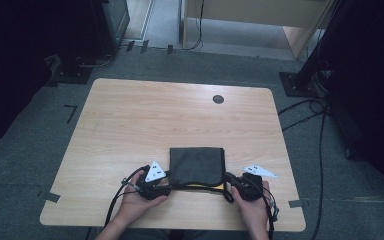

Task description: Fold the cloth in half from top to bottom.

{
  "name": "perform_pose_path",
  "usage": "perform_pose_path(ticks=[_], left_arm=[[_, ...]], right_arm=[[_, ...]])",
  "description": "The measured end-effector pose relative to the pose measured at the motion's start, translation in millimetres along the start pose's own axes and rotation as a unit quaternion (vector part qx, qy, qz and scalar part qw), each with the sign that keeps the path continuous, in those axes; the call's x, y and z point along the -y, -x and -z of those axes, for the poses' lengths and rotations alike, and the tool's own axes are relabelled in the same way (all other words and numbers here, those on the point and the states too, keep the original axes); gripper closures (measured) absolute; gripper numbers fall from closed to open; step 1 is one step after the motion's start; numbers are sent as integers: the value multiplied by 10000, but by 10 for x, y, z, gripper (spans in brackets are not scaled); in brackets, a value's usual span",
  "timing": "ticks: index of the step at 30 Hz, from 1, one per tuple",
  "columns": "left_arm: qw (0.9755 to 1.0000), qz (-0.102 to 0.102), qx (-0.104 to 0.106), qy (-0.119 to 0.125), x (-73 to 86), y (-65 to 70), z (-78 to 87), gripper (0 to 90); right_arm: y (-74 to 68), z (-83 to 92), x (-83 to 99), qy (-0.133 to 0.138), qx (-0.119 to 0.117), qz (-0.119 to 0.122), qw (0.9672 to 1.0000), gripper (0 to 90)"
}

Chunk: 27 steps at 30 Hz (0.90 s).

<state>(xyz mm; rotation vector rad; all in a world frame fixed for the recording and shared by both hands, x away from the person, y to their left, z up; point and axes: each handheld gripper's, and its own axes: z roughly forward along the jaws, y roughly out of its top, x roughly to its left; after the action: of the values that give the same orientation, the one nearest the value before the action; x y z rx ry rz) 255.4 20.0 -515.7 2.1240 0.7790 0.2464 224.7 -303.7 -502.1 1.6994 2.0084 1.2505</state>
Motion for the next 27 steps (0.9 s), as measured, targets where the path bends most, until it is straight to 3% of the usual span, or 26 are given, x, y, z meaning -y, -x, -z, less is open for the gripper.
perform_pose_path(ticks=[7,11,13,15,16,21,23,27], left_arm=[[10000,7,10,0,0,-3,-2,525],[10000,7,14,-3,0,-6,-4,526],[10000,5,13,-3,0,-6,-4,526],[10000,7,13,-3,0,-6,-4,525],[10000,7,13,-2,0,-6,-4,526],[10000,5,13,-2,0,-6,-4,526],[10000,-1,11,-1,1,-5,-4,525],[10000,7,13,-2,0,-7,-6,525]], right_arm=[[23,-33,9,-97,-144,-399,9991,801],[-7,-96,18,-256,-270,-384,9986,750],[-10,-111,18,-239,-416,-426,9979,735],[-22,-112,15,-155,-744,-435,9962,740],[-36,-104,12,-129,-773,-421,9960,762],[-18,-133,24,-232,-326,-390,9984,733],[-18,-139,27,-237,-328,-417,9983,718],[-125,-162,32,-294,36,47,9996,806]])
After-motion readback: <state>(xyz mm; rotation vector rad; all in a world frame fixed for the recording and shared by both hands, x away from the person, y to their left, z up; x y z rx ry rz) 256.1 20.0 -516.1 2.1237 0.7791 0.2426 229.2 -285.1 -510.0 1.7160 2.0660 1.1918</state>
